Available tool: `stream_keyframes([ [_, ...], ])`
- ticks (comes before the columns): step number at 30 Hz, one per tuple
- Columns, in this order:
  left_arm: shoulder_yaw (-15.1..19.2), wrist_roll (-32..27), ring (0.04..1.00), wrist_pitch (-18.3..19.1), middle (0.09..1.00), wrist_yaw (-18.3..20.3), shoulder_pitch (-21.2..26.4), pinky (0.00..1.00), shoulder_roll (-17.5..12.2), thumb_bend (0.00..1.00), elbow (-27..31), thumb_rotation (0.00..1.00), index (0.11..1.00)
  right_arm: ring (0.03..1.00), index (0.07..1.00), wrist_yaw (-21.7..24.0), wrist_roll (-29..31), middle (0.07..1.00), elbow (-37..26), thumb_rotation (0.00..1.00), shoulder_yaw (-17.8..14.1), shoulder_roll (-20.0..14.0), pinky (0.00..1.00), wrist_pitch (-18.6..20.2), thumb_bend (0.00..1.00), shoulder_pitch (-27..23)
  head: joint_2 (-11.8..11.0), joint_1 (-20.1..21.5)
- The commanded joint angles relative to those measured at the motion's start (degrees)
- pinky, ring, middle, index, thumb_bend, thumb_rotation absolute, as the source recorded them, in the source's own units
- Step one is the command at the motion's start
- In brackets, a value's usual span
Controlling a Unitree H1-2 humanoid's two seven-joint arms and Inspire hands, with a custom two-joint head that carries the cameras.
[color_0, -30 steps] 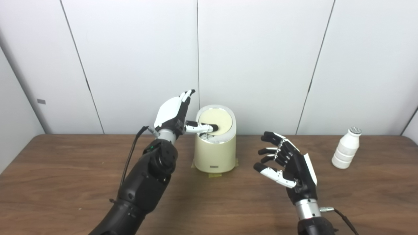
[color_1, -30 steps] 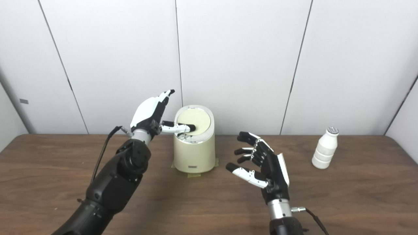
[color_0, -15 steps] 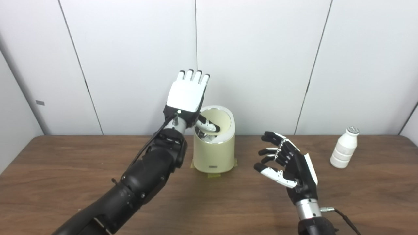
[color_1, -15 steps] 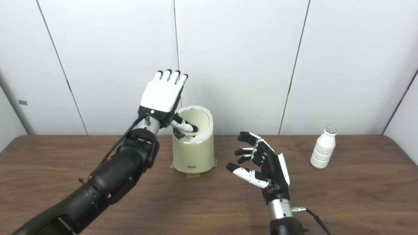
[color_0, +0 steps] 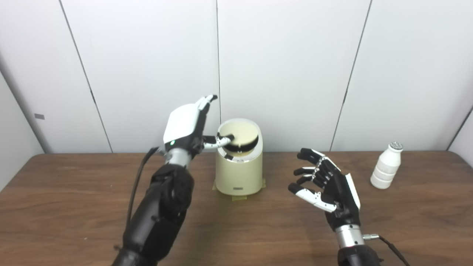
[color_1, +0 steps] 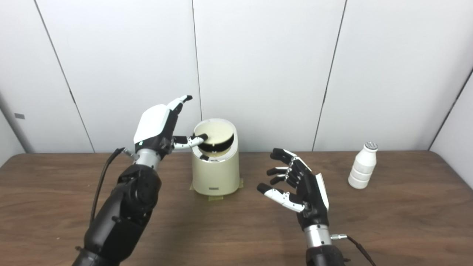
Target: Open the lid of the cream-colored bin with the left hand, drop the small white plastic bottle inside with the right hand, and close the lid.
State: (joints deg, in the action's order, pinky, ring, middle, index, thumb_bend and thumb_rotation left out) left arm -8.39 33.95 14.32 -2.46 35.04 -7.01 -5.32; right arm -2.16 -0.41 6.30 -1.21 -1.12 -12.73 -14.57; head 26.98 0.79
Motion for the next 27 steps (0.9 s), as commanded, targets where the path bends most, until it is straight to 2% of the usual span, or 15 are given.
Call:
stream_keyframes([
  [1, 4.33, -8.37, 0.828, -1.86, 0.865, 0.39, 1.39, 0.68, 1.4, 0.75, 6.31, 0.25, 0.879, 0.569, 0.733, 0.21, 0.2, 0.74, -1.39, 0.25, -0.15, -0.18, 0.44, -1.61, 0.67, -2.37, 0.05, -0.02],
  [5, 9.54, -19.42, 0.737, -1.13, 0.779, 3.28, -4.66, 0.63, 2.6, 0.68, 12.51, 0.2, 0.814, 0.567, 0.729, 0.46, 0.57, 0.738, -1.31, 0.24, -0.26, -0.42, 0.44, -1.76, 0.66, -2.4, 0.16, -0.04],
  [10, 11.84, -26.15, 0.707, -2.83, 0.764, 4.73, -11.34, 0.58, 1.52, 0.66, 14.12, 0.21, 0.803, 0.579, 0.728, 0.67, 1.05, 0.738, -1.03, 0.25, -0.54, -0.83, 0.45, -1.91, 0.67, -2.29, 0.01, 0.25],
  [13, 12.6, -29.43, 0.685, -5.62, 0.751, 5.77, -15.45, 0.54, 0.92, 0.65, 13.01, 0.19, 0.783, 0.589, 0.725, 0.36, 0.92, 0.733, -1.29, 0.24, -0.69, -0.86, 0.47, -1.98, 0.68, -2.09, -0.16, 0.67],
  [15, 12.58, -30.47, 0.663, -6.65, 0.737, 6.04, -17.9, 0.52, 0.75, 0.66, 12.31, 0.16, 0.766, 0.6, 0.727, 0.36, 0.96, 0.736, -1.58, 0.26, -0.73, -1.02, 0.49, -1.94, 0.71, -1.93, -0.17, 1.43],
  [18, 11.92, -29.94, 0.643, -5.83, 0.725, 5.57, -20.71, 0.51, 0.52, 0.64, 12.34, 0.09, 0.751, 0.617, 0.743, 0.91, 2.26, 0.754, -1.02, 0.25, -1.1, -1.5, 0.51, -2.12, 0.76, -2.2, -0.04, 2.78],
  [20, 11.6, -29.79, 0.632, -6.18, 0.717, 5.34, -21.88, 0.5, 0.42, 0.64, 12.01, 0.03, 0.744, 0.623, 0.76, 0.9, 2.34, 0.765, -1.31, 0.2, -1.51, -2.1, 0.52, -1.43, 0.75, -2.73, -0.28, 4.54],
  [22, 11.41, -29.62, 0.633, -6.41, 0.715, 5.08, -22.51, 0.5, 0.35, 0.64, 11.53, 0.01, 0.741, 0.634, 0.773, 1.38, 2.0, 0.773, -2.05, 0.21, -1.98, -3.82, 0.58, 0.27, 0.79, -4.1, -0.55, 5.57],
  [23, 11.3, -29.49, 0.632, -6.57, 0.72, 4.95, -22.68, 0.51, 0.29, 0.65, 11.33, 0.01, 0.743, 0.641, 0.771, 1.68, 1.23, 0.777, -2.7, 0.21, -2.04, -4.93, 0.58, 1.16, 0.8, -4.74, -1.06, 7.46],
  [25, 10.9, -28.25, 0.636, -6.76, 0.719, 4.54, -22.63, 0.53, -0.28, 0.66, 11.08, 0.04, 0.74, 0.651, 0.778, 1.22, -5.71, 0.786, -4.04, 0.18, -1.32, -8.69, 0.55, 0.65, 0.79, -6.64, -1.53, 9.13],
  [27, 10.88, -27.66, 0.66, -6.73, 0.714, 4.36, -22.52, 0.62, -0.74, 0.69, 10.98, 0.08, 0.737, 0.65, 0.773, 0.64, -11.44, 0.793, -5.34, 0.18, -0.87, -11.5, 0.53, 0.56, 0.8, -8.45, -1.98, 10.49],
])
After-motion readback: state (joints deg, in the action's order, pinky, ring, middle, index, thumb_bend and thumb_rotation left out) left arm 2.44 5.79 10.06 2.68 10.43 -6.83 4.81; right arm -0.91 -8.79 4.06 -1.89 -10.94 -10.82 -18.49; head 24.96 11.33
